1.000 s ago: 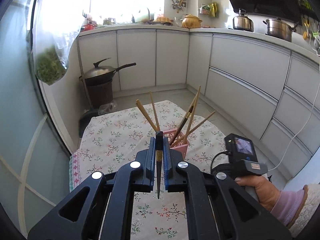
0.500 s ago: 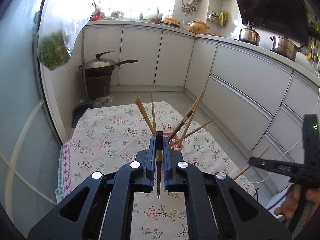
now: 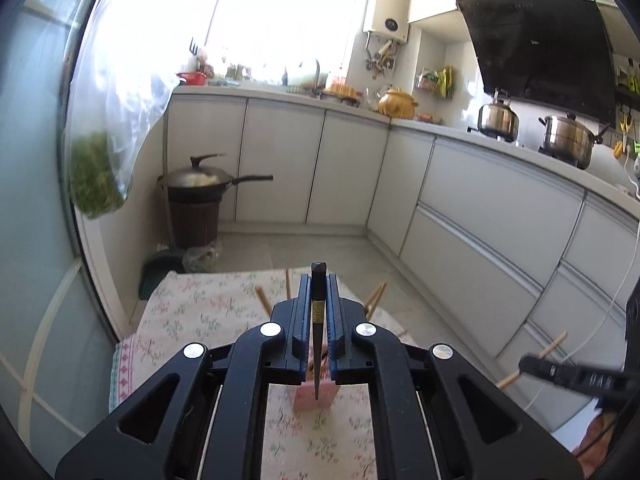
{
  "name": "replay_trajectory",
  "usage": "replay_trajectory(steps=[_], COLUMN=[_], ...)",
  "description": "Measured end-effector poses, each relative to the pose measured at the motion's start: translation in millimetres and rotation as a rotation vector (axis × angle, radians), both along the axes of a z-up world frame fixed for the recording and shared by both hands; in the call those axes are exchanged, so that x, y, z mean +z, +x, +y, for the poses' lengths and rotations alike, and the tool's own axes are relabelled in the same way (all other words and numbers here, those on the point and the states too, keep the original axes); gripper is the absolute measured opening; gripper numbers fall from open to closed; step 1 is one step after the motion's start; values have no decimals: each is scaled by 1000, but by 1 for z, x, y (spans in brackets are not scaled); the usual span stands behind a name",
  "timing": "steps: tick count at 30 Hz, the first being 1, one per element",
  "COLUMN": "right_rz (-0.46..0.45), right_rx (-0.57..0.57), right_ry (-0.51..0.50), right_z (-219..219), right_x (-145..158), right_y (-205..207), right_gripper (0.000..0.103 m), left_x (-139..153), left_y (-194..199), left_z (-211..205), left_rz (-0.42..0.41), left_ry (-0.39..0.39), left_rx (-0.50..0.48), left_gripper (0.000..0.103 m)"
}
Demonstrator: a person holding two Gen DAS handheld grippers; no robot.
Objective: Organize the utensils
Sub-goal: 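Lower the black chopstick into the pink holder and open the left tool, then lower the wooden chopstick into the pink holder and open the right tool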
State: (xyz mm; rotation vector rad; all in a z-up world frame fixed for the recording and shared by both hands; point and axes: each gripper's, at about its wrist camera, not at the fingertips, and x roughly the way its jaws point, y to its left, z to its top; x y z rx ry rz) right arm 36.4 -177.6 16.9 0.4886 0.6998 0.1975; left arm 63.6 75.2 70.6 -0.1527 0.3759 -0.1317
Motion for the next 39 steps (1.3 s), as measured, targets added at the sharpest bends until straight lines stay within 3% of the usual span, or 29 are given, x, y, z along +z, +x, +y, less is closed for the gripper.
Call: replay_trajectory(steps=[7,12,15,17,23,32,39], right_rz=[24,39,48,48,12,-106,-129], right_rx=[-3,-2,2,5,28,54,39], right_ry=[18,18,18,20,6,-44,-93], right_z=[-12,-15,-14,-13,-1,44,75], right_x=[-12,-19,-22,-21,-4,47,57], right_y=[16,30,35,36,35,55,101], right_gripper=[6,6,6,6,6,6,6], left_x=[0,-28,-48,-49,-30,-21,-16], left_y=[40,74,85,81,54,42,40], left_z=[-16,-21,-19,-11,15,42,57], left_rz=[-10,72,148,149,77,82,74], left_ry=[1,18,18,1,-42,-108,-142], left_rx=[17,32,43,69,141,170,179], left_gripper=[6,7,20,35,57,61,63])
